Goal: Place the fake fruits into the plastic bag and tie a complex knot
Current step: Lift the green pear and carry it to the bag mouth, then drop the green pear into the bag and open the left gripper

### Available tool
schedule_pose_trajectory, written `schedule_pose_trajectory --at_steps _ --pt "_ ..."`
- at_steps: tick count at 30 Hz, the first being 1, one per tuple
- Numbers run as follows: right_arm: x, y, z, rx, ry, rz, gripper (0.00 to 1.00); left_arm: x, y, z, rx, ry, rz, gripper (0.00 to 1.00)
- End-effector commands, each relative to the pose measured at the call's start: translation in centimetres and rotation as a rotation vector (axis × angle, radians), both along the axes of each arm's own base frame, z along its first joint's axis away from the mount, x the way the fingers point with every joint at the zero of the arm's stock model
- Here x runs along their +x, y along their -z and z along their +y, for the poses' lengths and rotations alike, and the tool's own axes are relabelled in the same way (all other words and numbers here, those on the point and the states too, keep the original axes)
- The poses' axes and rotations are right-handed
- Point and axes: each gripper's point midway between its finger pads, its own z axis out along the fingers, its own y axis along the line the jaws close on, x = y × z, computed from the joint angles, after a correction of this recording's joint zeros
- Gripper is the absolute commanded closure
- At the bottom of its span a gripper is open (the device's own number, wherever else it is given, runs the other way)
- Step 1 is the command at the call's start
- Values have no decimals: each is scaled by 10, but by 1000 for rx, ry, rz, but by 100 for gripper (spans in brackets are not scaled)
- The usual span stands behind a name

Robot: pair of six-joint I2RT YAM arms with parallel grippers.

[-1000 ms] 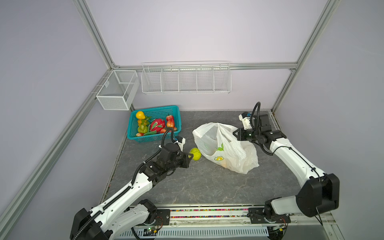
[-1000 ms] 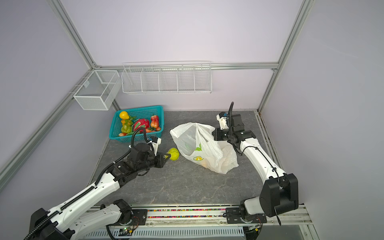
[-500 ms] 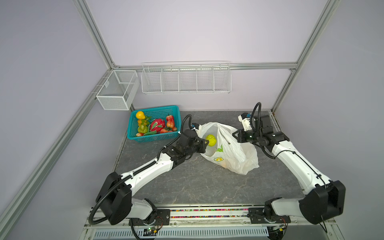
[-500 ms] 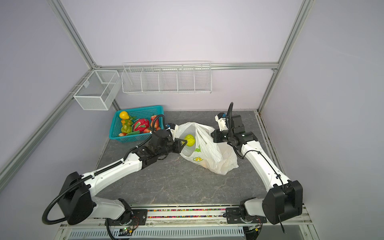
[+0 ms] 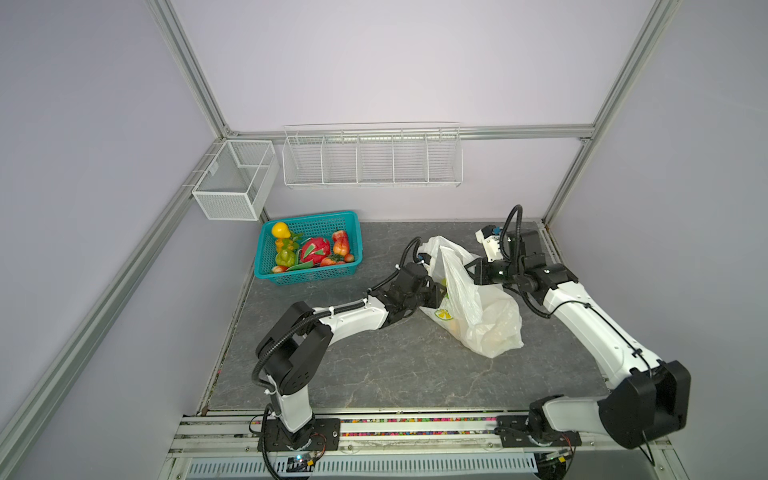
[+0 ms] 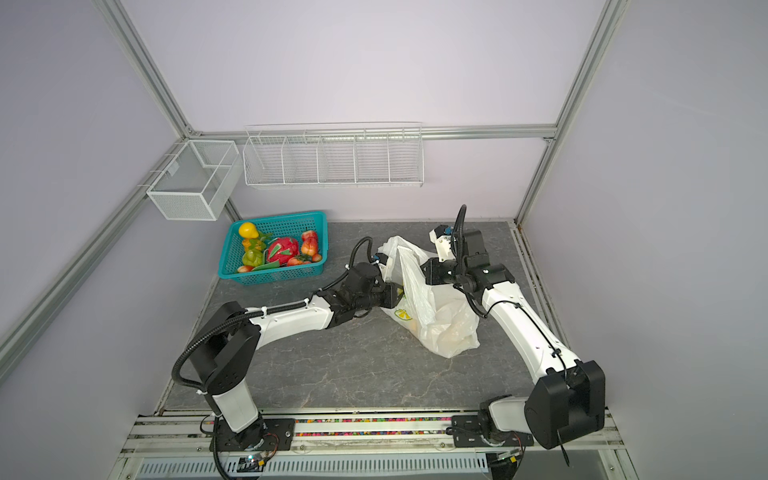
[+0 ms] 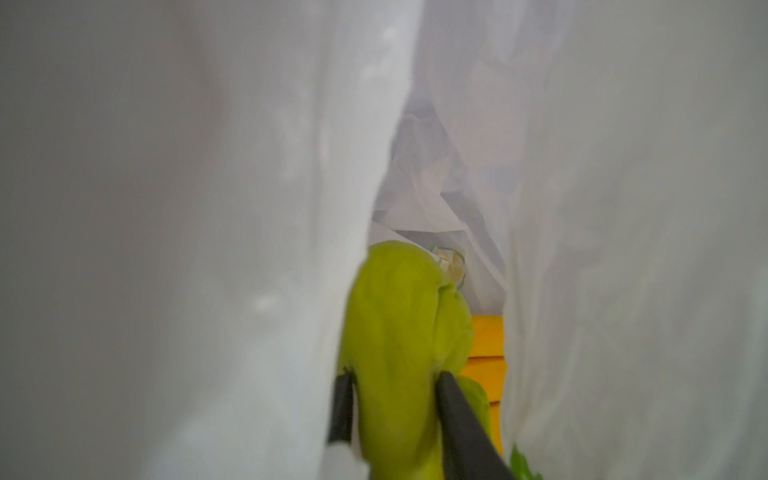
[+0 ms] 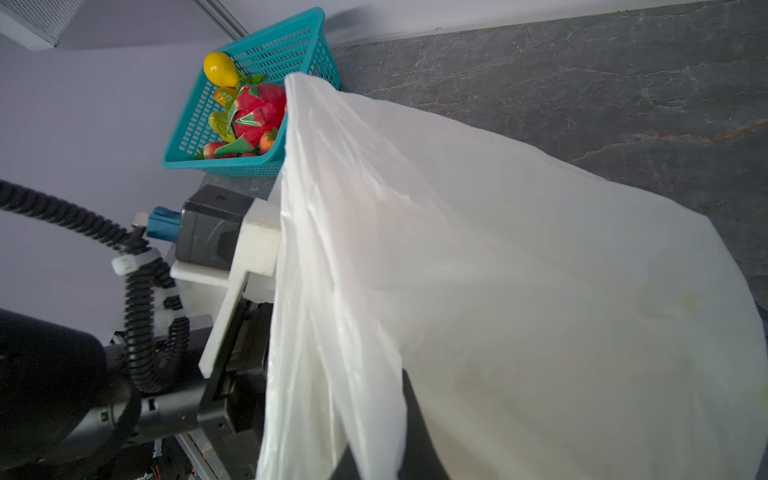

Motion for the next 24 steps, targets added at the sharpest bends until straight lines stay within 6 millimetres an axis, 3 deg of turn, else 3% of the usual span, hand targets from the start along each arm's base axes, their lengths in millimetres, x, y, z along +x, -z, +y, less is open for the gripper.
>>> schedule_pose_trajectory --at_steps 1,6,10,13,18,22,24 --pt "-6 -3 -5 -31 -1 -24 90 5 -22 -11 -47 15 -48 51" --pt "-6 -3 -11 -53 11 -27 90 9 -25 5 46 -9 -107 38" --pt "-5 -3 -17 -70 27 -31 90 6 -27 22 103 -19 -134 35" --pt "-4 -1 -22 -87 47 -31 91 -3 -30 35 137 -5 -143 35" --pt "3 7 -30 -123 83 -17 91 -28 -33 74 188 7 -115 36" --pt "8 9 -31 -120 90 -13 91 -55 -46 90 160 101 -163 36" --pt "11 9 -29 -116 88 -12 91 -59 -53 103 139 103 -176 36"
